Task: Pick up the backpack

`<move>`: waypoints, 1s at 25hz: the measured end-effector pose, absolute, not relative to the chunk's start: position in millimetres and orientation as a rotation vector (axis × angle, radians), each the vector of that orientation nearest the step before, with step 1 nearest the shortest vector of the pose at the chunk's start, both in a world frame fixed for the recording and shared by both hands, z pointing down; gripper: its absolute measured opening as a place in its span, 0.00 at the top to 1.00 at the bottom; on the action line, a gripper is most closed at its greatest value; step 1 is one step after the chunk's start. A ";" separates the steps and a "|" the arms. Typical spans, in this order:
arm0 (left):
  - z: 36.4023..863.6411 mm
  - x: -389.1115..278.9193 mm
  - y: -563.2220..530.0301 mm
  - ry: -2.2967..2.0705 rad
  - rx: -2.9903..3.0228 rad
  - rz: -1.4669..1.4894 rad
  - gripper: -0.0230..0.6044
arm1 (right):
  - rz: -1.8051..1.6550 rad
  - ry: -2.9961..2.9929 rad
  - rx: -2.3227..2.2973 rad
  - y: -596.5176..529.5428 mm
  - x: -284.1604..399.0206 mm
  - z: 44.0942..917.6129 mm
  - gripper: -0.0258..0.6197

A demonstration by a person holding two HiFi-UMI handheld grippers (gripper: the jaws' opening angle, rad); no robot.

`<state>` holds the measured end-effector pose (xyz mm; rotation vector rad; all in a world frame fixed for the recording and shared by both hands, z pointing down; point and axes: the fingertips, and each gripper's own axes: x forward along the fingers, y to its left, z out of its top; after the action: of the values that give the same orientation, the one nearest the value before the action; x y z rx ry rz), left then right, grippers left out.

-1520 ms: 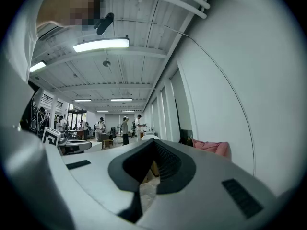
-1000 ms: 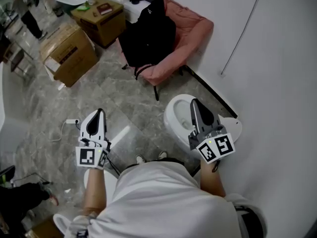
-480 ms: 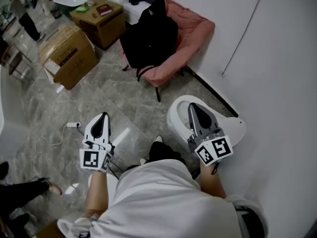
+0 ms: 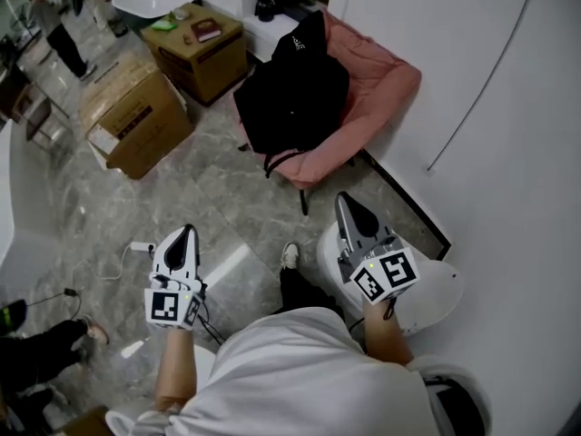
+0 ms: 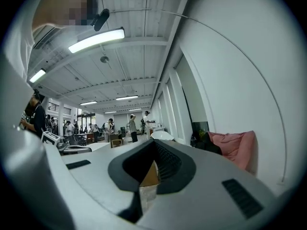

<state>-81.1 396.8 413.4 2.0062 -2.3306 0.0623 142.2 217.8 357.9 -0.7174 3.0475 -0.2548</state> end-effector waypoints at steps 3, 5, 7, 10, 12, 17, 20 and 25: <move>412.3 -98.0 346.3 -2.329 2.016 0.086 0.94 | -0.256 3.049 -0.672 175.6 115.4 359.3 0.93; 412.5 -103.8 309.4 -2.312 2.026 0.087 0.94 | -0.267 3.051 -0.662 148.3 104.9 362.4 0.93; 409.2 -104.9 271.1 -2.288 2.044 0.080 0.94 | -0.294 3.043 -0.681 116.3 102.9 364.1 0.93; 399.1 -99.0 215.6 -2.246 2.106 0.085 0.94 | -0.308 3.027 -0.726 67.7 110.0 361.4 0.93; 391.8 -94.9 185.5 -2.224 2.141 0.092 0.94 | -0.310 3.010 -0.765 40.7 119.1 357.3 0.93; 383.7 -105.2 134.7 -2.174 2.220 0.088 0.94 | -0.316 2.975 -0.865 1.6 122.5 356.1 0.93; 391.8 -123.4 107.5 -2.140 2.226 0.074 0.94 | -0.343 2.964 -0.926 -14.0 116.8 366.1 0.93; 404.7 -151.4 49.0 -2.039 2.300 0.031 0.94 | -0.329 2.939 -1.068 -48.5 100.0 373.7 0.93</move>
<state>-151.4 49.0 404.7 2.3001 -2.0386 0.0311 100.0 -48.5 373.7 -1.0679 2.9385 -0.3293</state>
